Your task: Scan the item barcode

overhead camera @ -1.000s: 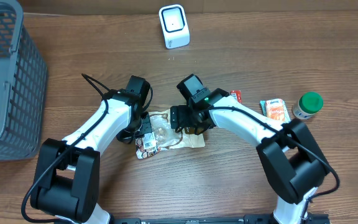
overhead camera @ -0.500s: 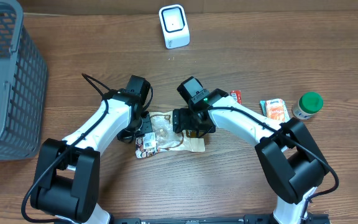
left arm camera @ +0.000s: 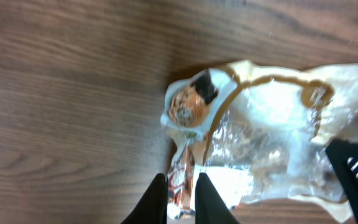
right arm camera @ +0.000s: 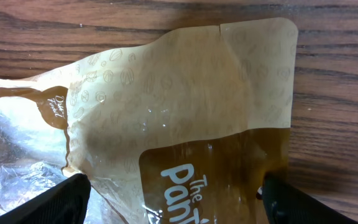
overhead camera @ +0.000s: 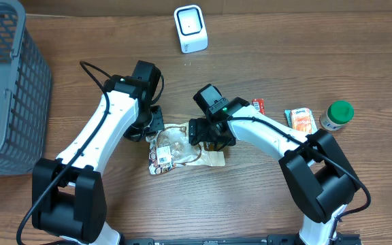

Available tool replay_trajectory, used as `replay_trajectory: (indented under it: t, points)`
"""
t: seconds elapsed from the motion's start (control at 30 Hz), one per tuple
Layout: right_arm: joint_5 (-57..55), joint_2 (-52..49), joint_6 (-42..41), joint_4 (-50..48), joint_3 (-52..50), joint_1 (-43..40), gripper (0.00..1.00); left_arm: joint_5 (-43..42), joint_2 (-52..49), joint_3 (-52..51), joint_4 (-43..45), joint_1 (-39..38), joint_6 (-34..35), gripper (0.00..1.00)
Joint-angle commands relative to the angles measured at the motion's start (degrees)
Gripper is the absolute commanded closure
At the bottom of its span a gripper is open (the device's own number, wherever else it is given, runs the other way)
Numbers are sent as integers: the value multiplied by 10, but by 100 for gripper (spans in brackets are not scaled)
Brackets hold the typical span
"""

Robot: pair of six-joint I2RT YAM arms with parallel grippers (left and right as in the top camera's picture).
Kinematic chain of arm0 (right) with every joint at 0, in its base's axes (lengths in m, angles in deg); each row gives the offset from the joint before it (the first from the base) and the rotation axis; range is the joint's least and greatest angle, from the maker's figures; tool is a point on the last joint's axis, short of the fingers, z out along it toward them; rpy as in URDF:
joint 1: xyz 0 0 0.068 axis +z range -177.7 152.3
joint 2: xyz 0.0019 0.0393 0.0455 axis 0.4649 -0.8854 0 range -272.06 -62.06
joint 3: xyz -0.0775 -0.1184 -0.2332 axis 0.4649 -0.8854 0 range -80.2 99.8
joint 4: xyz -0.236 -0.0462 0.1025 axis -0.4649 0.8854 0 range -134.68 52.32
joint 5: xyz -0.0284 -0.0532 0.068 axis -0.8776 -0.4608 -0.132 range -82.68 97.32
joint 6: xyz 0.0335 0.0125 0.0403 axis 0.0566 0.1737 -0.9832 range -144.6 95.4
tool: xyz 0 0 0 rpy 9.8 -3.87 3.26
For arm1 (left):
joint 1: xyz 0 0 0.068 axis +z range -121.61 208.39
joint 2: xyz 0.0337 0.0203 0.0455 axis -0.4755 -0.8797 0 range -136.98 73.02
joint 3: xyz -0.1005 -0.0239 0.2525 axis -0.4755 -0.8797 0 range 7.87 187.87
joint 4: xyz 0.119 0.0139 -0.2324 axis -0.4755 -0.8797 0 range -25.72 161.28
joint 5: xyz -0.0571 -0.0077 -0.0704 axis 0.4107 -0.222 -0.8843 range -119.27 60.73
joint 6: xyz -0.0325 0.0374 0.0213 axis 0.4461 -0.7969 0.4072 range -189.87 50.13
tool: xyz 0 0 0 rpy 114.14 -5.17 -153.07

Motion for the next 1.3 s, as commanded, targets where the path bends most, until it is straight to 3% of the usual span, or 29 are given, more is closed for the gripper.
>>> replay_trajectory:
  t: [0.0,0.33,0.8,1.27]
  points:
    - [2,-6,-9,5,-8,5,10,-16,6,-21,1,1,4,92]
    - [19,-6,-11,4,-8,5,7,-25,3,-151,121,1,18,94]
    - [106,-6,-41,-32,-35,5,8,-24,3,-196,177,1,39,94]
    - [276,-6,-43,-142,-65,5,43,-24,3,-198,183,1,38,93]
